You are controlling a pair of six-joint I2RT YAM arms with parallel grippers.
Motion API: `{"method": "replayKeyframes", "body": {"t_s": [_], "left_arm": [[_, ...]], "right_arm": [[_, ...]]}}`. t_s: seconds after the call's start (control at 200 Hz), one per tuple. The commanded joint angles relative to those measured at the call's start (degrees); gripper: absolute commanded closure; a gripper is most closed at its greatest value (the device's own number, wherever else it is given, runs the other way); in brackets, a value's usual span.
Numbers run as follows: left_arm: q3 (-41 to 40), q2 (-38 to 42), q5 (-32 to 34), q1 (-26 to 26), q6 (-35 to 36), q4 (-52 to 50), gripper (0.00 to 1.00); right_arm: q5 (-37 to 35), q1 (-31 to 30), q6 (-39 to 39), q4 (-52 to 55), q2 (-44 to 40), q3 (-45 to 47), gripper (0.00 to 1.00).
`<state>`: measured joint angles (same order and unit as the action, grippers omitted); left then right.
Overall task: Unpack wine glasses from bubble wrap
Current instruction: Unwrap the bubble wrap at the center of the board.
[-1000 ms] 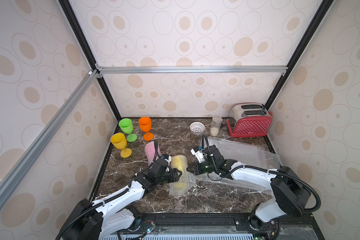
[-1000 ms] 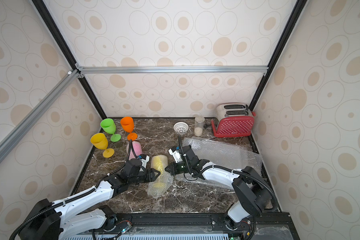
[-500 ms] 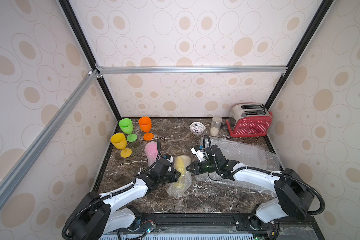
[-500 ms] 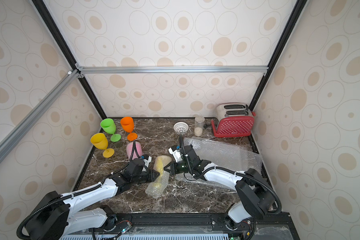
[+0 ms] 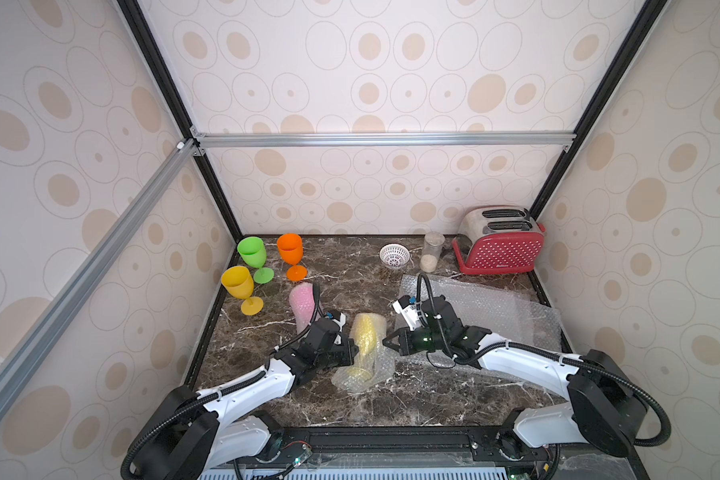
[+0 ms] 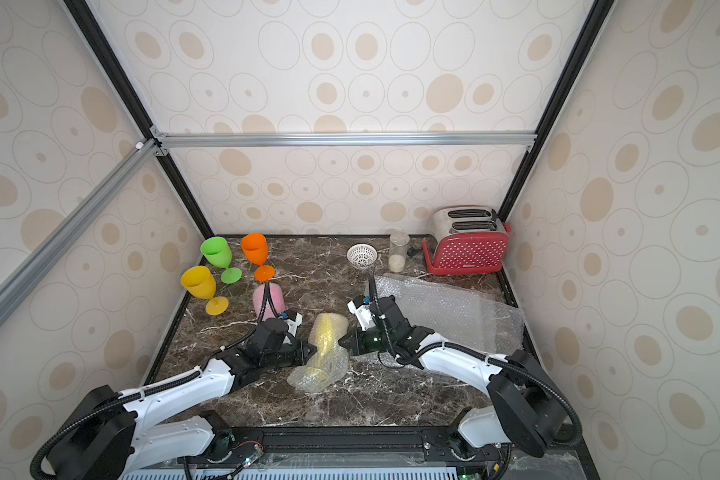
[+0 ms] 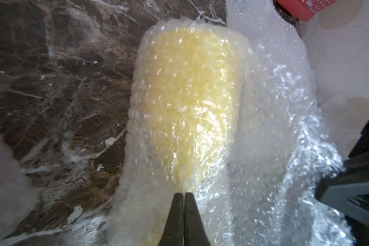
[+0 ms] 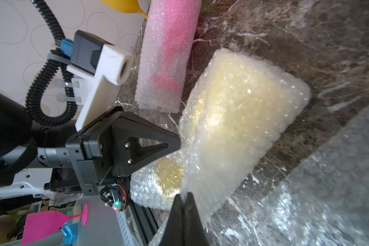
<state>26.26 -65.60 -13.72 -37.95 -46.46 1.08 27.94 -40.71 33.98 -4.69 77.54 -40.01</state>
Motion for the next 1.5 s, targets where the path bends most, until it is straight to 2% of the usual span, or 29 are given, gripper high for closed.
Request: {"method": "replayKeyframes", "body": {"t_s": [0.0,0.55,1.06,1.326,1.426,1.496], "left_arm": [[-0.5,2.0,1.8,0.5,-0.1,-1.3,1.00],[-3.7,6.1,0.8,4.3,-2.7,-0.3,1.00],[-5.5,10.3,2.5,6.5,-4.3,-4.1,1.00],[-7.8,12.4,0.4,6.6,-4.3,-4.4,1.00],[-6.8,12.3,-0.5,6.6,-3.2,-5.2,0.93],[-5.4,12.1,-0.2,6.6,-2.0,-6.9,0.83]], "right_arm": [[-1.9,1.2,-1.1,2.7,-3.0,1.4,1.00],[-3.9,5.8,-1.5,7.3,-10.0,5.9,1.00],[-4.8,11.4,-3.4,12.5,-16.4,7.2,1.00],[-3.6,11.9,-3.6,12.3,-16.3,7.2,1.00],[-0.5,11.9,-3.4,10.1,-15.1,7.1,1.00],[0.5,11.9,-3.0,9.2,-14.4,6.8,1.00]]}}
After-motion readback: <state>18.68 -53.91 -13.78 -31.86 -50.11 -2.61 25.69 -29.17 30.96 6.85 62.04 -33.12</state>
